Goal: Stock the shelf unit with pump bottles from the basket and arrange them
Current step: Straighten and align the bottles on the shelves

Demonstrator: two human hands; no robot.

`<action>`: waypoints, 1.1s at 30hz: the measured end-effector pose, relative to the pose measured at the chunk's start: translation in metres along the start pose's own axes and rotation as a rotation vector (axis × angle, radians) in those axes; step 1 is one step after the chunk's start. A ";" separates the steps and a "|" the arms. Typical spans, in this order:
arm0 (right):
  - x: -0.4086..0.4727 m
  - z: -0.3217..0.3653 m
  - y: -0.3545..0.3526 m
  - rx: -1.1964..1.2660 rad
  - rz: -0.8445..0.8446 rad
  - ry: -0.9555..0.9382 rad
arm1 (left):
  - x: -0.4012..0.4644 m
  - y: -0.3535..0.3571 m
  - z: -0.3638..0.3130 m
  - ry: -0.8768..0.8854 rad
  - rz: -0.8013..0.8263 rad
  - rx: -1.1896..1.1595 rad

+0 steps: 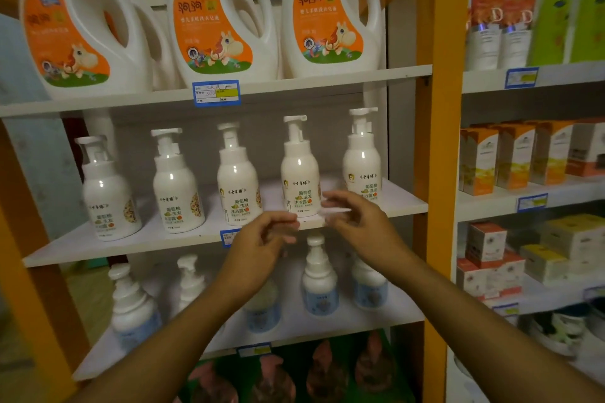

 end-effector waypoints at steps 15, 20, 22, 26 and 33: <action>-0.044 -0.120 0.024 -0.127 0.128 0.260 | -0.025 0.066 0.126 -0.388 0.202 -0.015; -0.035 -0.148 0.045 -0.126 0.218 0.298 | -0.024 0.091 0.134 -0.412 0.260 0.108; -0.033 -0.159 0.051 -0.108 0.202 0.309 | -0.022 0.098 0.136 -0.408 0.277 0.108; -0.030 -0.176 0.054 -0.093 0.085 0.326 | -0.023 0.103 0.138 -0.362 0.270 0.023; -0.034 -0.184 0.056 -0.075 0.092 0.313 | -0.029 0.096 0.149 -0.370 0.263 0.004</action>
Point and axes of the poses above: each hand's wrist, its own x-axis towards the middle knuckle, its own y-axis out of the palm, z = x × y, the point moved 2 cm from there along x, towards the middle knuckle, and after that the axes turned 4 degrees about x, right-handed, at the moved point
